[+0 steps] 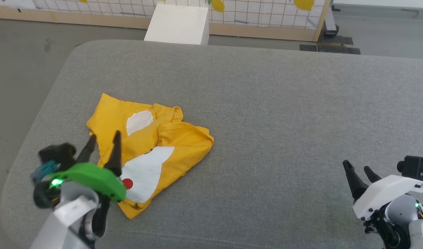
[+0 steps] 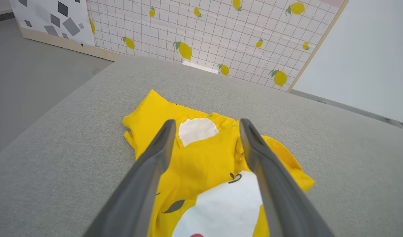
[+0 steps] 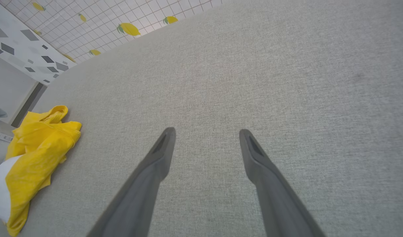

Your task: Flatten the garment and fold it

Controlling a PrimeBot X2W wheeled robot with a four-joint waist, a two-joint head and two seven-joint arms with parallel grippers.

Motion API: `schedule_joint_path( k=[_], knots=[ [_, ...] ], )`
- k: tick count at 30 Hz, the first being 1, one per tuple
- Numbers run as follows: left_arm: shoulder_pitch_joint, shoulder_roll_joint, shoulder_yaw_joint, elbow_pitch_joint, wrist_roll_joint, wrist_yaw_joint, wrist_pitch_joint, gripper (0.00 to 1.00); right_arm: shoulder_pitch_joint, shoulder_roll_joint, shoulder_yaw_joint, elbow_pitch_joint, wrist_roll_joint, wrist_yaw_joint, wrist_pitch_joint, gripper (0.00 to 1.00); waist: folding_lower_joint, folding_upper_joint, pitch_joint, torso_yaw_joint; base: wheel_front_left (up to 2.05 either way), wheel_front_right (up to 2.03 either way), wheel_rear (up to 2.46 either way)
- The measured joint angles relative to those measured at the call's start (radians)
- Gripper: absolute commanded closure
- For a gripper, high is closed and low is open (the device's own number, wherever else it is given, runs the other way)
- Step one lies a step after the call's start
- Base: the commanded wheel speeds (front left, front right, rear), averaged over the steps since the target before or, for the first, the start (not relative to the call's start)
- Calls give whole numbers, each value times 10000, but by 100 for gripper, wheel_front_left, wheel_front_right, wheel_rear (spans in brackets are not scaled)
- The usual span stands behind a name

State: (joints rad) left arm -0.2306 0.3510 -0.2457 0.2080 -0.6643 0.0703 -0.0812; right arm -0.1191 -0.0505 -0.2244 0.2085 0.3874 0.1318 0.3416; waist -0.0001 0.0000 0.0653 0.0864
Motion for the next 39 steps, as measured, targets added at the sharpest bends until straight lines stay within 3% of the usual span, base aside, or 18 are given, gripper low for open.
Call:
schedule_joint_path(
  k=[6,10,14,19,20,21,22,25,32,35,39],
  knots=[
    [-2029,-136,-1252,529,178,-472,2278,0,-33,4,56,-35,-4,2,15,0,1,0,209,-151,0,0,0],
    [-3357,-585,-1916,1802,104,-516,4111,0,-128,4,132,-13,-6,0,17,0,0,0,369,-399,0,0,0],
    [-3731,-667,-2780,3156,232,-506,6217,0,-223,6,192,19,-4,2,13,0,0,0,506,-780,0,0,0],
    [-3737,-616,-3473,3929,633,-502,7185,0,-222,4,130,59,8,0,-79,0,0,0,701,-1247,0,0,0],
    [-3716,-614,-3498,4044,640,-502,7258,0,-219,2,111,73,15,0,-92,0,0,0,742,-1337,0,0,0],
    [-3695,-631,-3492,4100,583,-502,7267,19,-211,2,84,86,15,2,-123,0,0,0,781,-1418,0,0,0],
    [-3696,-625,-3507,4113,587,-520,7256,100,-205,2,59,100,17,0,-136,0,0,0,816,-1474,0,0,0],
    [-3687,-642,-3269,4098,481,-520,6730,100,-190,0,-10,157,17,2,-180,0,0,0,923,-1598,0,0,0],
    [-4088,-1139,-2397,3409,86,-564,4301,100,-181,0,44,407,107,0,-255,0,0,0,744,-1602,0,0,0],
    [-4853,-1595,-2299,2713,29,-938,3484,100,-193,2,146,522,138,2,-314,0,0,0,656,-1626,0,0,0],
    [-5270,-2441,-2976,2115,-100,-1528,3434,100,-218,6,245,602,178,2,-339,0,1,0,631,-1716,0,0,0]
  ],
)
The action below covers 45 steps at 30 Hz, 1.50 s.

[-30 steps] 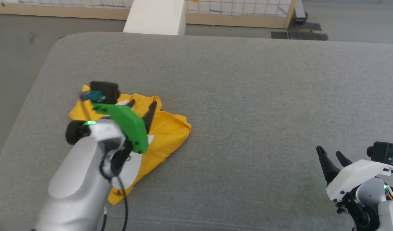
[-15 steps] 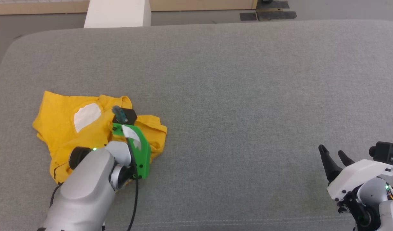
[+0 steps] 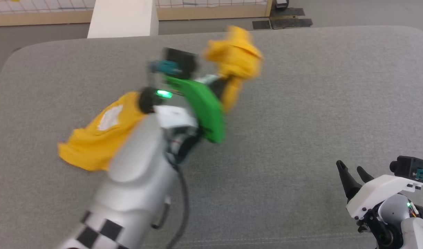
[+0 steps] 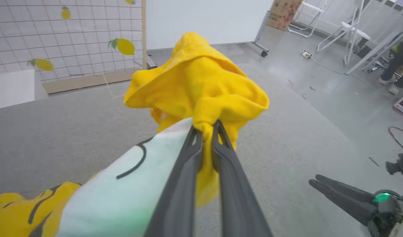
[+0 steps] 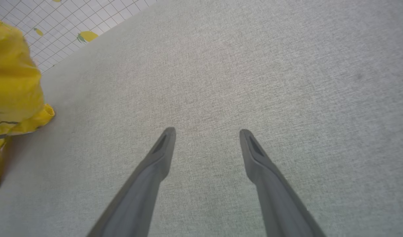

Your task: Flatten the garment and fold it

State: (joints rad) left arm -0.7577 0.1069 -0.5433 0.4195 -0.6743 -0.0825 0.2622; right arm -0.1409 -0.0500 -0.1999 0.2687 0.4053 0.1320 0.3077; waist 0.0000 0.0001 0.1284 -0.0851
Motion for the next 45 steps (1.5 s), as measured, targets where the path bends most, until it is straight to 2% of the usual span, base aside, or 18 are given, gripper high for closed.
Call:
schedule_joint_path(
  k=[3,8,12,13,14,17,20,22,28,30,33,38,41,45],
  knots=[
    [191,-372,-1110,-207,-199,-257,453,100,-16,-2,33,56,29,0,-27,0,0,0,29,-142,0,0,0],
    [1285,-454,-2562,343,-577,-395,1685,100,-15,-2,-21,117,42,0,-109,0,0,0,123,-373,0,0,0],
    [2000,-389,-2987,945,-1080,-397,2594,100,2,-6,-184,134,38,-2,-188,0,0,0,152,-421,0,0,0],
    [2074,-376,-2926,1007,-1216,-389,2690,94,12,-6,-232,134,36,0,-188,0,0,0,145,-396,0,0,0],
    [2088,-364,-2828,999,-1310,-387,2732,0,17,-6,-276,134,36,0,-190,0,0,0,137,-369,0,0,0],
    [2056,-364,-1988,648,-2015,-240,2443,0,38,-8,-368,130,6,0,-188,0,0,0,87,-220,0,0,0],
    [1908,-255,-773,-88,-2535,27,1465,0,45,-8,-393,113,-13,0,-174,0,0,0,7,0,0,0,0],
    [1763,46,0,-533,-2575,230,614,0,48,-6,-357,90,-15,-2,-144,0,0,0,-64,163,0,0,0],
    [2266,1455,1680,-1108,-1858,838,-2347,0,47,-4,-169,-2,-25,0,15,0,0,-1,-276,613,0,0,0],
    [2857,1933,1898,-1112,-1317,1055,-3335,0,46,0,-130,-48,-50,0,56,0,0,0,-345,754,0,0,0],
    [3754,2305,2086,-1055,-809,1327,-4366,0,45,-2,-29,-113,-107,0,155,0,0,-1,-419,931,0,0,0],
    [4781,2403,2332,-1187,-382,1555,-5018,0,-105,-23,443,-263,-213,-2,370,0,0,0,-439,1159,0,0,0],
    [5215,2357,2665,-1450,-366,1735,-5118,0,-636,-25,1360,-267,-491,-2,800,0,0,-1,-332,1221,0,0,0],
    [5565,2276,3033,-1942,-251,1797,-5160,0,-1899,-15,3064,10,-903,-2,1630,0,0,0,-139,1372,0,0,0]
  ],
)
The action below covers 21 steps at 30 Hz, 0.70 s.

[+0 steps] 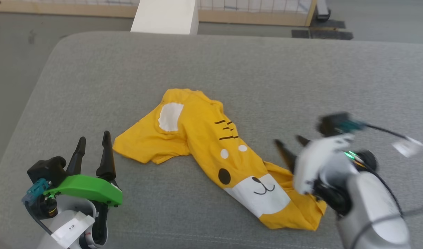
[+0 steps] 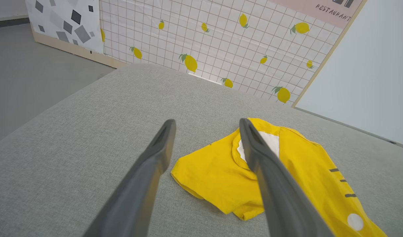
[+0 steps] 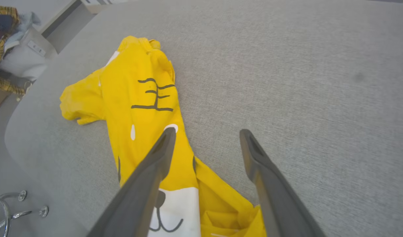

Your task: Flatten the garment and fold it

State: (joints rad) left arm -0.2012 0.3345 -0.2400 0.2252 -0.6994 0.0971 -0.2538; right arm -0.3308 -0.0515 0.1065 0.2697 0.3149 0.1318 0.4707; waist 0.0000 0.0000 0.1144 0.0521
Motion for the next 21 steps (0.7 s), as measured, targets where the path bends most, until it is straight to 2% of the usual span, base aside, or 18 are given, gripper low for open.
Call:
schedule_joint_path(
  k=[5,13,19,20,21],
  knots=[
    [46,-150,251,-364,332,-86,-33,0,-1376,25,1542,1193,-629,0,1007,0,0,0,305,401,0,0,0],
    [-42,-372,516,-533,596,-359,-33,0,-2130,12,2075,2993,-1647,0,2059,0,0,0,876,1074,0,0,0],
    [-40,-560,639,-447,677,-531,-35,0,-2361,-40,2719,3219,-1628,-15,2512,0,0,0,1115,1333,0,0,0],
    [-39,-564,642,-395,677,-533,-33,0,-2364,-56,2752,3206,-1438,-17,2522,76,0,0,1114,1325,0,0,0],
    [-38,-575,660,-366,679,-535,-33,0,-2380,-79,2748,3170,-1210,-38,2433,100,0,0,1103,1307,0,0,0]
  ],
)
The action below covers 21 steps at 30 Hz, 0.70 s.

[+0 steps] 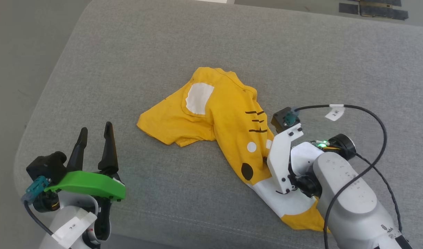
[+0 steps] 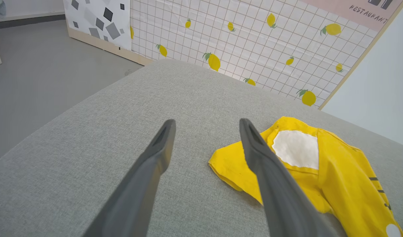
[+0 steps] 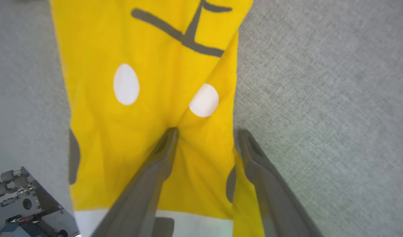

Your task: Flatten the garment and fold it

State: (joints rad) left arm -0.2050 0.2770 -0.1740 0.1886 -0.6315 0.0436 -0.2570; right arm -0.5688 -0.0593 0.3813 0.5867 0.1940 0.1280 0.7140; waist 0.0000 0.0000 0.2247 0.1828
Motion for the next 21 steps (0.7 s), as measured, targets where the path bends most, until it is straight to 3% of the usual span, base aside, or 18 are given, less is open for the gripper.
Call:
schedule_joint_path(
  k=[4,11,16,17,21],
  knots=[
    [3,-38,58,104,6,-35,0,0,69,88,-587,-150,621,-4,-1045,100,0,0,-126,-142,0,0,0],
    [88,-54,138,244,8,-46,0,0,125,107,-3254,-1388,355,-4,-2650,100,1,0,-534,-531,0,0,0],
    [255,-71,130,267,0,-13,4,0,1477,107,-5731,-3112,-389,-4,-2738,100,1,0,-852,-894,0,0,0],
    [304,-100,90,240,-8,17,52,0,2860,48,-6824,-4107,-481,-6,-2328,100,1,0,-1005,-1125,0,0,0],
    [362,-115,82,213,-23,29,92,0,4576,38,-6638,-4360,46,-6,-1471,100,0,1,-1115,-1336,0,0,0]
  ],
)
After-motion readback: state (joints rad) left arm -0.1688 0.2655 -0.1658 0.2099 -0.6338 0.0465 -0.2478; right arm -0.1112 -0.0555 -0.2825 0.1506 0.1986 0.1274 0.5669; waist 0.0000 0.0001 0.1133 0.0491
